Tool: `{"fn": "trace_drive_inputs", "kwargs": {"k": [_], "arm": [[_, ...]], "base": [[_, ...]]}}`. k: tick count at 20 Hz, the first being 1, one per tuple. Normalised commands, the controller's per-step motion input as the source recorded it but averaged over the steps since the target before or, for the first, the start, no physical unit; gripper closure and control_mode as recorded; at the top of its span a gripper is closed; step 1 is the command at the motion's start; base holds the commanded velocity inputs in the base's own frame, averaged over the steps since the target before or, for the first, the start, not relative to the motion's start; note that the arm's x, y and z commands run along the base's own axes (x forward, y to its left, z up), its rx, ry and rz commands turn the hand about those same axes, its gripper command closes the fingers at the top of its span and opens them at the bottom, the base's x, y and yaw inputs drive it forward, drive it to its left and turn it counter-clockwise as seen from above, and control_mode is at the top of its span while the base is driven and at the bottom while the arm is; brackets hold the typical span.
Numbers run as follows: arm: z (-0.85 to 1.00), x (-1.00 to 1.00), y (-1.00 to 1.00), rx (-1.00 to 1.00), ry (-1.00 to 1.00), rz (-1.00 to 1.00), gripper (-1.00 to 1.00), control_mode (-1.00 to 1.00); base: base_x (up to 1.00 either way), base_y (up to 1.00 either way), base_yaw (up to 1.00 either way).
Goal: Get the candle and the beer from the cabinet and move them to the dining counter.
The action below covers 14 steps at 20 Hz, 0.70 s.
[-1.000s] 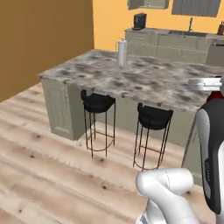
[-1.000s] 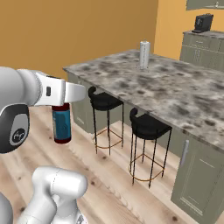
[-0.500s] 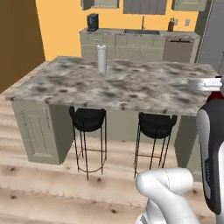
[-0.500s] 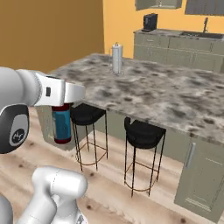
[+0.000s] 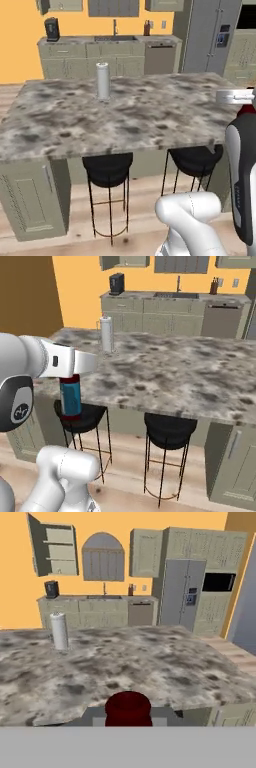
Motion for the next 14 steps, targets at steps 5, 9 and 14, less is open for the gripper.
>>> {"fn": "trace_drive_inputs", "kwargs": {"k": [5,9,14], "arm": [[0.0,0.0,0.0,0.0,0.0,0.0,1.0,1.0],[0.0,0.0,0.0,0.0,0.0,0.0,1.0,1.0],[0.0,0.0,0.0,0.0,0.0,0.0,1.0,1.0]], "base": [[0.87,0.99,-0.45],[0.6,0.63,-0.28],[0.12,0.02,0.02]]}}
